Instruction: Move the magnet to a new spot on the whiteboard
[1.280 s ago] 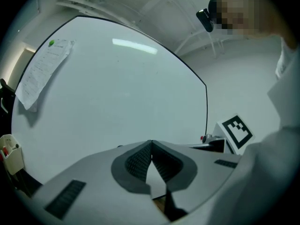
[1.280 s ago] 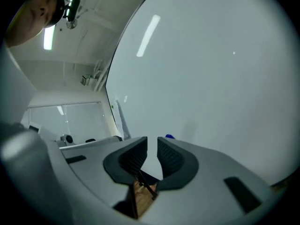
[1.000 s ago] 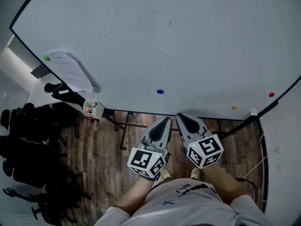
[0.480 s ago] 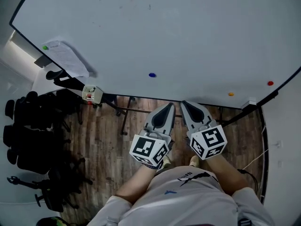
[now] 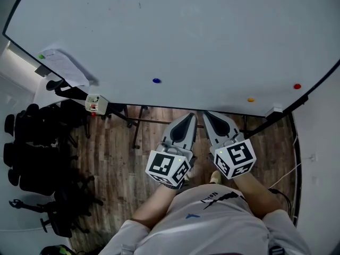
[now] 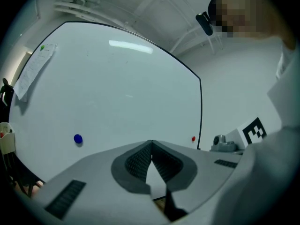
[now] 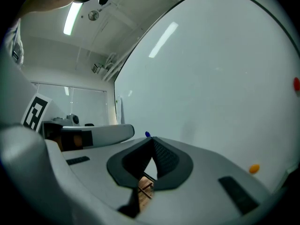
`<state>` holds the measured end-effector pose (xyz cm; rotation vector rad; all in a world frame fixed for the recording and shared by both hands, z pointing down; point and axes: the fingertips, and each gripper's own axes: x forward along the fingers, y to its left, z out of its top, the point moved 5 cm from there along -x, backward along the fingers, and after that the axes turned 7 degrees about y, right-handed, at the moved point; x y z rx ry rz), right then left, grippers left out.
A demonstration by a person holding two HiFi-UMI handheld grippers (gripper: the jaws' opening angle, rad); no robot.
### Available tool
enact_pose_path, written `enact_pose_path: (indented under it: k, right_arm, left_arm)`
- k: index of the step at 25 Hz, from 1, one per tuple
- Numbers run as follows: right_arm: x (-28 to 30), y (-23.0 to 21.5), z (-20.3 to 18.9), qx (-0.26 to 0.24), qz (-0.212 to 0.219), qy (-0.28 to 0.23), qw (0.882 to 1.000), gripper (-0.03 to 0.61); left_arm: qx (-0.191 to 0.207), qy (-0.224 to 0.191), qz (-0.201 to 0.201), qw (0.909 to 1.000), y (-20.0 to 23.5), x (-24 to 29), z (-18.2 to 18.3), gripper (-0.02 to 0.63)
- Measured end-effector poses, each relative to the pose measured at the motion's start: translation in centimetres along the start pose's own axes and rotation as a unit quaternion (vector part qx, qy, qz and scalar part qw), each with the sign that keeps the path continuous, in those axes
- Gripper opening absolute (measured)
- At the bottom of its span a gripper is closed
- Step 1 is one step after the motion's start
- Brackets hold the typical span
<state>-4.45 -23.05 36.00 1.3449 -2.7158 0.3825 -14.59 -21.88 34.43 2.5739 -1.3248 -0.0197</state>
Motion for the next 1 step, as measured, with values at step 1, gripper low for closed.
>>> enact_pose_path:
  k: [1]
  right_arm:
    - [-0.26,-0.34,-0.07,0.000,0.000,0.000,1.000,0.014]
  left_arm:
    - [-0.001,0.001,0.000,1.0000,-0.33,0.25,-0.17,0.012]
